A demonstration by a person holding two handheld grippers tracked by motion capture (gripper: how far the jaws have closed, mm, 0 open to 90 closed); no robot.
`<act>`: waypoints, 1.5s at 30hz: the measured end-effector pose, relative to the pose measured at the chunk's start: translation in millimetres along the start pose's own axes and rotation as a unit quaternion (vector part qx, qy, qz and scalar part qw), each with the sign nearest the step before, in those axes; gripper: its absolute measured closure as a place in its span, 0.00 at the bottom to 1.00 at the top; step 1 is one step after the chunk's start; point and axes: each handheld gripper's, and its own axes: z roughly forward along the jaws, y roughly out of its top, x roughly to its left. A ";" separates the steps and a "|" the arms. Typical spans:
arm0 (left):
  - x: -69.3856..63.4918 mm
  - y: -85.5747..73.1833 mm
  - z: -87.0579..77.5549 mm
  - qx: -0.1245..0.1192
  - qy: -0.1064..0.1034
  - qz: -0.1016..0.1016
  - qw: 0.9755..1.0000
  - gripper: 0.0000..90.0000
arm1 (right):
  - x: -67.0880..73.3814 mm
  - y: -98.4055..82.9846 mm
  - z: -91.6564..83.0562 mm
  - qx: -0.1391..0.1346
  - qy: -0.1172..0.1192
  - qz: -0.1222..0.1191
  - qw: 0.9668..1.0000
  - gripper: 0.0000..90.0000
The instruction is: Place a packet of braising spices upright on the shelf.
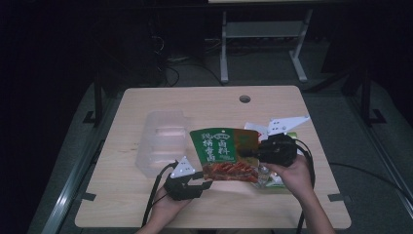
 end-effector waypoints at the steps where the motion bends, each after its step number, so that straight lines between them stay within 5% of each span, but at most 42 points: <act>1: 0.7 -0.9 -0.9 0.000 0.001 0.001 1.000 0.61 | -0.3 3.5 -1.0 -0.002 -0.004 -0.001 1.000 1.00; 9: -1.4 -4.7 -6.9 -0.010 0.001 -0.007 1.000 0.57 | -6.6 31.1 -3.4 -0.021 -0.018 -0.003 1.000 1.00; 20: -10.0 -0.1 -10.9 -0.026 -0.015 0.012 0.999 0.58 | -25.3 67.0 9.6 -0.021 -0.059 -0.005 0.998 1.00; 32: -11.4 1.1 -12.8 -0.027 -0.013 0.035 0.999 0.57 | -41.5 98.5 51.8 -0.021 -0.052 -0.005 0.998 1.00; 45: -13.2 0.4 -12.9 -0.024 -0.015 0.037 0.999 0.54 | -46.6 119.3 84.0 -0.029 -0.037 -0.009 0.999 1.00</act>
